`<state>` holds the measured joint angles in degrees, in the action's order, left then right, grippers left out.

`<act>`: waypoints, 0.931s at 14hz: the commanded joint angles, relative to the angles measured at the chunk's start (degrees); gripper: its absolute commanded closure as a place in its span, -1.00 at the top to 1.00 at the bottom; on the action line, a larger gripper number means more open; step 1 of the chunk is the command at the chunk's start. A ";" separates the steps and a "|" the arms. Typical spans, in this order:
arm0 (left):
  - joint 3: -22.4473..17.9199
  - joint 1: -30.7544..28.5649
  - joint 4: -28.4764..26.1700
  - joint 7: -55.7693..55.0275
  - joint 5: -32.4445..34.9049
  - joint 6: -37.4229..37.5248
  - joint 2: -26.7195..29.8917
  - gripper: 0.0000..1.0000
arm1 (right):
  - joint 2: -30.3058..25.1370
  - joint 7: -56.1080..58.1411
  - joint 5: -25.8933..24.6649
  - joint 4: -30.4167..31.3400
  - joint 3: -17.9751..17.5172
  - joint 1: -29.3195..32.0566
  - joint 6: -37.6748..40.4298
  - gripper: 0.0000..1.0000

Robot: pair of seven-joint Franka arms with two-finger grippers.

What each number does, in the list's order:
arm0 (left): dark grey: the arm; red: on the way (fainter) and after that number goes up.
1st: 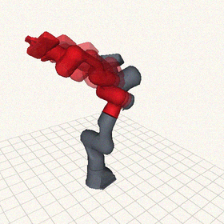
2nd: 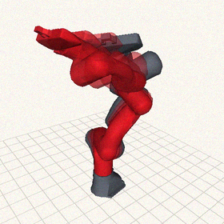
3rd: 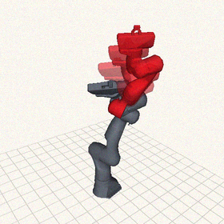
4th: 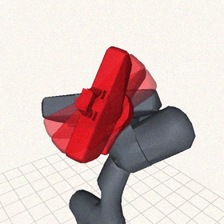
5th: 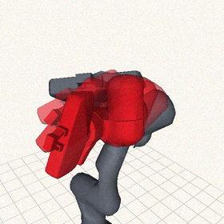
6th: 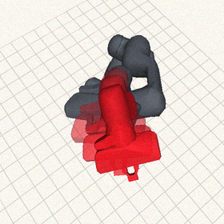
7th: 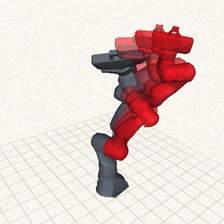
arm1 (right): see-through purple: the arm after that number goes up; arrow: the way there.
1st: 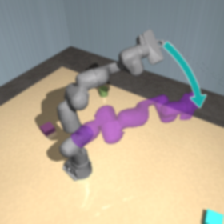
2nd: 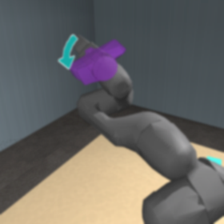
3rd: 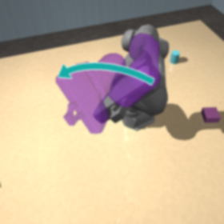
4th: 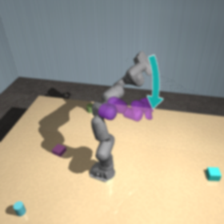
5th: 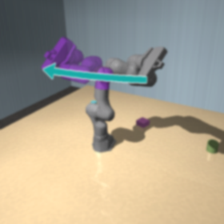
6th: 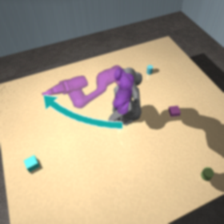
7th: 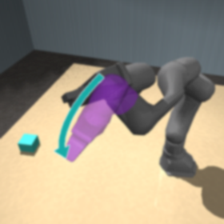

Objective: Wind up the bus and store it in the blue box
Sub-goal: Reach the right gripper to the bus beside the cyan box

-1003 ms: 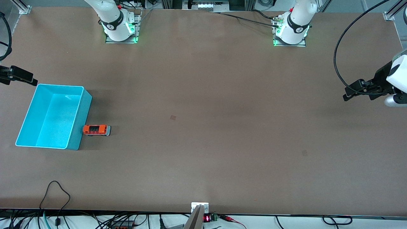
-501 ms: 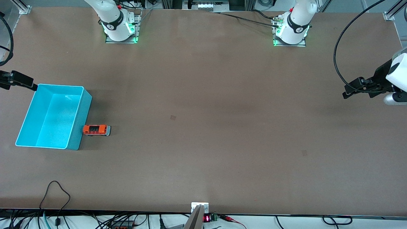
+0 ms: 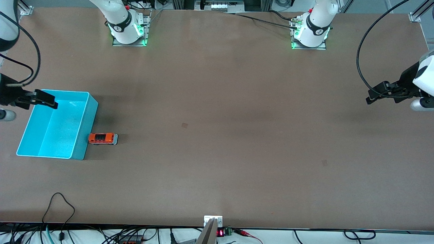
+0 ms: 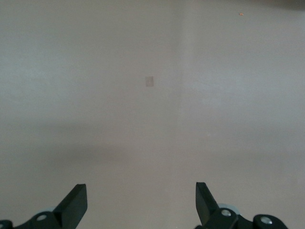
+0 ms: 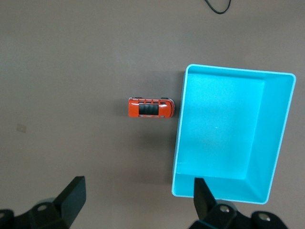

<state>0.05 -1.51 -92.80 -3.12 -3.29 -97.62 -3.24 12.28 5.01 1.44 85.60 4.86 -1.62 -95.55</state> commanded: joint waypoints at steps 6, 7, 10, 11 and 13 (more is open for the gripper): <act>-0.31 -0.34 -0.02 -0.57 0.12 0.68 0.52 1.00 | 7.93 0.79 0.67 0.01 -0.02 -1.28 -6.48 1.00; -0.40 -0.34 -0.02 -0.57 0.12 0.67 0.52 1.00 | 9.07 3.32 0.67 0.09 -0.02 -1.28 -7.36 1.00; -0.32 -0.25 -0.02 -0.57 0.12 0.59 0.52 1.00 | 12.41 10.98 0.85 0.18 -0.02 -1.02 -10.35 1.00; -0.32 -0.25 -0.02 -0.57 0.12 0.59 0.52 1.00 | 13.11 11.08 0.85 0.36 -0.02 -1.02 -11.14 1.00; -0.32 -0.25 -0.02 -0.57 0.12 0.59 0.52 1.00 | 14.61 11.43 0.85 0.53 -0.11 -0.93 -12.55 1.00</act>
<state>-0.34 -1.64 -92.83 -3.23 -3.29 -97.46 -3.24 26.04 14.65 1.44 85.97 4.75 -2.75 -106.79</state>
